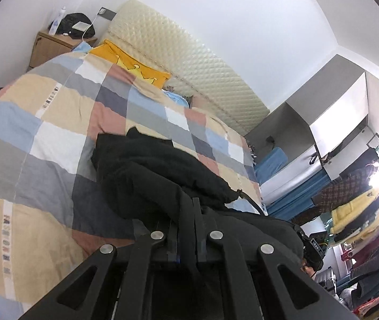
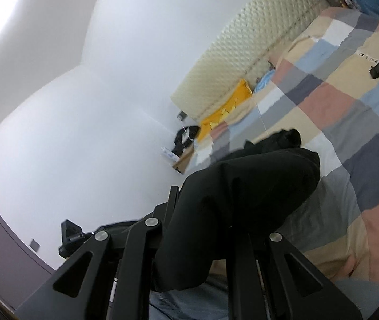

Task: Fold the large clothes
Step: 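Lift the hem with both grippers and fold it toward the collar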

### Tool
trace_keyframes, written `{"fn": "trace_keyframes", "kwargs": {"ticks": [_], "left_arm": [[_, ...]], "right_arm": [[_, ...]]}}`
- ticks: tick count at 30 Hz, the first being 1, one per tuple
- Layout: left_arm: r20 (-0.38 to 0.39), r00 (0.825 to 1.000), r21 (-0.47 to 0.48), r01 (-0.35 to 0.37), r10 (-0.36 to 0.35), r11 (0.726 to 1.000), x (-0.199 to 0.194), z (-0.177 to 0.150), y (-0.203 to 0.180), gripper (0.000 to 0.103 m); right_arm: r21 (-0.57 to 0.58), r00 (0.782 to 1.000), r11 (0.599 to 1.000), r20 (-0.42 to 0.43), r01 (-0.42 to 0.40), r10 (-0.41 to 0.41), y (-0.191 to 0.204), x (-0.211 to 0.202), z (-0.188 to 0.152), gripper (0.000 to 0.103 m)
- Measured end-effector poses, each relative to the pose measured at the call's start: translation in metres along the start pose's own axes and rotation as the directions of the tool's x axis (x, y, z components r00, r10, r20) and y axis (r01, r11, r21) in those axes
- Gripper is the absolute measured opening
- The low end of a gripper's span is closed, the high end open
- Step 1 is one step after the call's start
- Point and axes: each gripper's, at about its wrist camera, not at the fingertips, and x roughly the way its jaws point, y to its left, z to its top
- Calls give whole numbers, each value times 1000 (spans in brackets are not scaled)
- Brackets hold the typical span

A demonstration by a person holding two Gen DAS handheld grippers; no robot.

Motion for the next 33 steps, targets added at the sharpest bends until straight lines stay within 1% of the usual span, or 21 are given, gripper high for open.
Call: {"fn": "trace_keyframes", "kwargs": {"ticks": [2, 6, 10, 13, 15, 17, 20, 24, 26, 27, 28, 29, 30, 33], "left_arm": [[20, 1000, -11, 13, -13, 1000, -18, 0, -6, 5], [51, 999, -16, 6, -5, 1000, -36, 6, -13, 5], [60, 997, 22, -42, 40, 999, -36, 16, -21, 5], [61, 996, 34, -68, 66, 997, -27, 25, -26, 5], [63, 994, 58, -91, 87, 994, -17, 34, -30, 5], [75, 990, 91, -124, 117, 988, -7, 44, -37, 6], [88, 985, 117, -160, 150, 980, 11, 58, -44, 6], [110, 974, 170, -215, 199, 962, 36, 78, -57, 6], [121, 967, 188, -244, 225, 951, 51, 88, -63, 6], [127, 964, 199, -256, 234, 946, 56, 91, -66, 6], [137, 958, 217, -279, 253, 936, 64, 95, -69, 6], [155, 947, 243, -314, 283, 918, 75, 99, -73, 6], [167, 940, 257, -334, 299, 907, 83, 101, -75, 6], [209, 910, 287, -408, 359, 867, 114, 111, -80, 6]], "right_arm": [[-44, 1000, 999, 25, 1, 0, 25, -13, -3, 14], [-56, 998, 998, 52, -17, 20, 50, -22, 3, 15], [-72, 998, 997, 60, 14, -10, 57, -13, 15, 15], [-96, 996, 994, 75, 59, -52, 56, -2, 29, 15], [-127, 991, 986, 92, 110, -99, 51, 9, 39, 15], [-145, 987, 980, 100, 138, -124, 47, 18, 48, 16], [-179, 979, 966, 113, 189, -171, 42, 31, 60, 16], [-192, 968, 951, 122, 241, -221, 34, 45, 74, 16], [-236, 955, 928, 134, 290, -264, 33, 55, 82, 16], [-258, 945, 911, 145, 322, -293, 31, 62, 86, 16], [-274, 937, 898, 155, 346, -314, 29, 69, 89, 16], [-293, 927, 881, 169, 371, -334, 27, 77, 92, 16], [-315, 915, 861, 188, 401, -357, 25, 87, 94, 16], [-365, 879, 800, 234, 476, -416, 16, 113, 99, 16]]}}
